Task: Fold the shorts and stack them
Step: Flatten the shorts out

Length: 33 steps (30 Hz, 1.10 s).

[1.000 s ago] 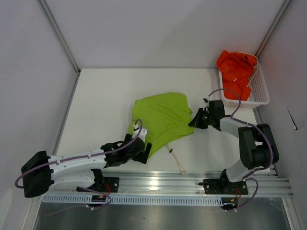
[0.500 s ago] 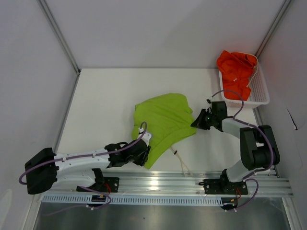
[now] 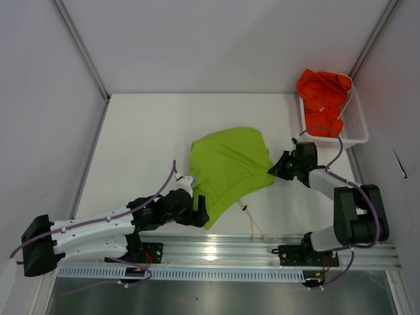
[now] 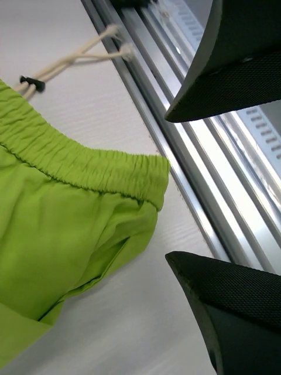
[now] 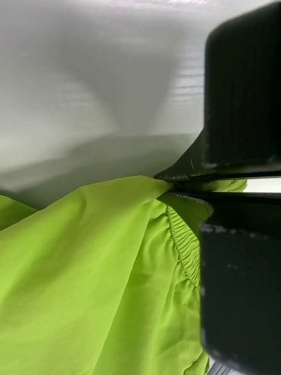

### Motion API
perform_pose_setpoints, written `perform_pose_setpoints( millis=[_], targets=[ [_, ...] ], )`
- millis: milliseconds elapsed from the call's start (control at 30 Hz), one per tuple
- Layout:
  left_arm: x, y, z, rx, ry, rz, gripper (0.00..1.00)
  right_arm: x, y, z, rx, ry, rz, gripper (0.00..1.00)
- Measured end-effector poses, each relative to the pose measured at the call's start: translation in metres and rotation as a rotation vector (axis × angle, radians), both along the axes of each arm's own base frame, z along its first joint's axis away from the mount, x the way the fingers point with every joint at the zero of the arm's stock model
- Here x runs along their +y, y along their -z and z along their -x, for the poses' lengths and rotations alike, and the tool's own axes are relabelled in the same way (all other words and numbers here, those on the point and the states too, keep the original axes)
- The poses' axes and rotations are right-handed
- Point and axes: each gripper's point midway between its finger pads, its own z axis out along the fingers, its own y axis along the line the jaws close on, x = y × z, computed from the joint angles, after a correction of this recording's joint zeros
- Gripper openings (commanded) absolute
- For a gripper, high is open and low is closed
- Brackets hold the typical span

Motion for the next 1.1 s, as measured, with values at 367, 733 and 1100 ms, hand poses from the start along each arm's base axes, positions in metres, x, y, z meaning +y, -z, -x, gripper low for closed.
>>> perform_pose_setpoints(
  millis=[367,733,1100],
  targets=[
    [-0.004,0.021,0.008,0.178,-0.280,0.230,0.94,-0.009,-0.008,0.007,-0.041,0.072,0.003,0.00],
    [-0.004,0.028,-0.012,0.198,-0.515,0.348,0.82,-0.009,-0.012,0.009,-0.065,0.098,-0.019,0.00],
    [-0.038,0.041,-0.024,0.264,-0.568,0.399,0.53,-0.007,-0.015,0.007,-0.076,0.103,-0.032,0.00]
  ],
)
